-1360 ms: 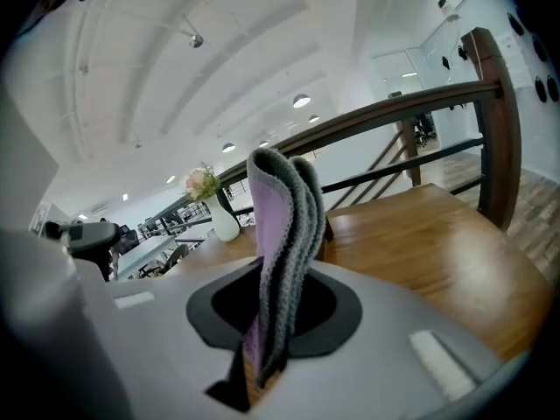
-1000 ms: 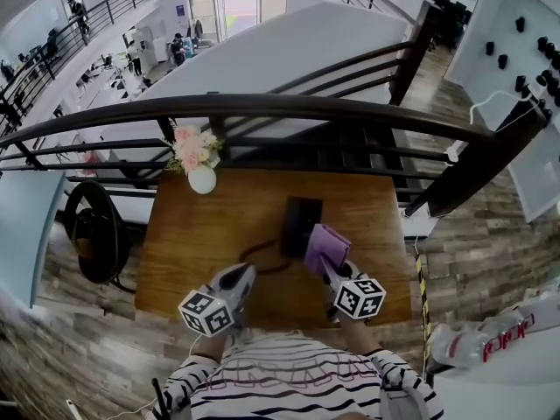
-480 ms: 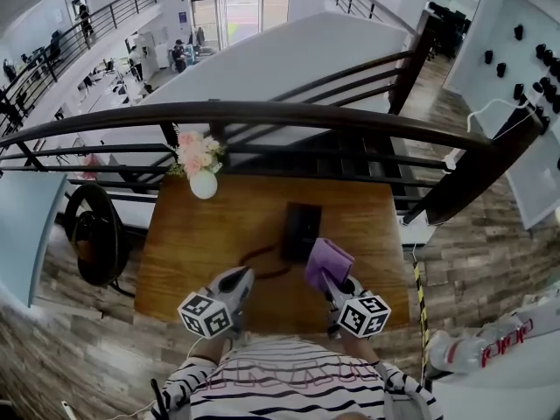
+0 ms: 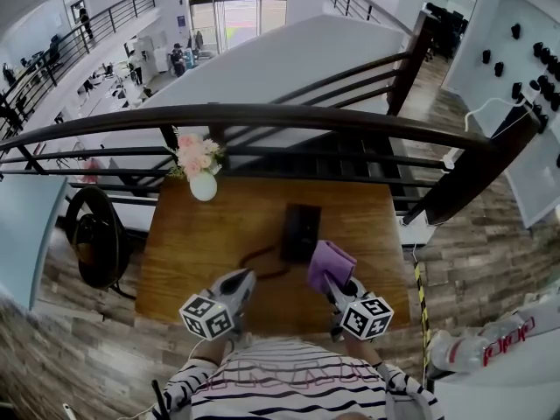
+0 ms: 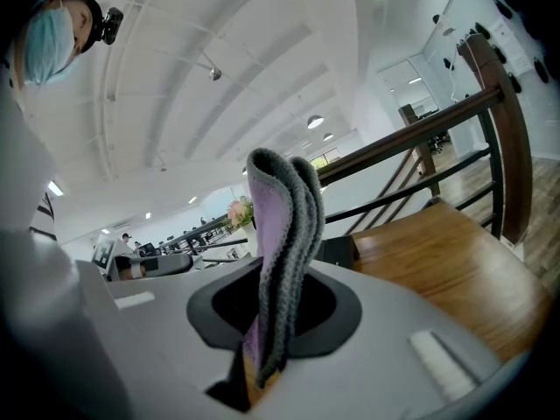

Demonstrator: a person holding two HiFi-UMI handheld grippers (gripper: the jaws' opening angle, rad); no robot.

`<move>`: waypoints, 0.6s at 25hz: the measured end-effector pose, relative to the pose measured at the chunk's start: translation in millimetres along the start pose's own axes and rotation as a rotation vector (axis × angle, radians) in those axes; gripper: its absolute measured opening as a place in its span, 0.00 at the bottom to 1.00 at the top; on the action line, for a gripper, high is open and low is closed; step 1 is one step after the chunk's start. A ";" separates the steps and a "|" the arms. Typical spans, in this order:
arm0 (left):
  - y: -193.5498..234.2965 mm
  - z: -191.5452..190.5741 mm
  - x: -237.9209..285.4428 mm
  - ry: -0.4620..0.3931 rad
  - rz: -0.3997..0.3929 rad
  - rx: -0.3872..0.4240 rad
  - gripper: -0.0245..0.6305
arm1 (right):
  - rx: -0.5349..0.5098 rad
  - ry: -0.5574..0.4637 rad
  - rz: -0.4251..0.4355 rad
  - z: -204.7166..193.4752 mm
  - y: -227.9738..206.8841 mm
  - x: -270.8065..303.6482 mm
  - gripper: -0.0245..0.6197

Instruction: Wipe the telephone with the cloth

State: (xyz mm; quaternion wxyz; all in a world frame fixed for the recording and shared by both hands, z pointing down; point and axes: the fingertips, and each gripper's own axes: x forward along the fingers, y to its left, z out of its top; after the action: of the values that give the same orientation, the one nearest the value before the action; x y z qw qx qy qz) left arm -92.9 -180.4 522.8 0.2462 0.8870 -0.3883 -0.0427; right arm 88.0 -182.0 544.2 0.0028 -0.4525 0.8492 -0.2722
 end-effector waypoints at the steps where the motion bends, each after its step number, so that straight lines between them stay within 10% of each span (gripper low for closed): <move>1: 0.1 -0.5 -0.6 -0.001 0.001 0.000 0.04 | 0.000 0.000 0.001 -0.5 0.4 0.1 0.12; 15: -4.9 -3.8 -6.6 -0.011 0.015 0.000 0.04 | 0.002 -0.002 0.010 -2.7 2.3 -3.1 0.12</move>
State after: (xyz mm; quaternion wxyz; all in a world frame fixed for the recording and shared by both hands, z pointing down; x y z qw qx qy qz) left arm -93.2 -171.4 523.0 0.2444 0.8838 -0.3963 -0.0459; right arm 87.3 -177.4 544.7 0.0052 -0.4484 0.8512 -0.2726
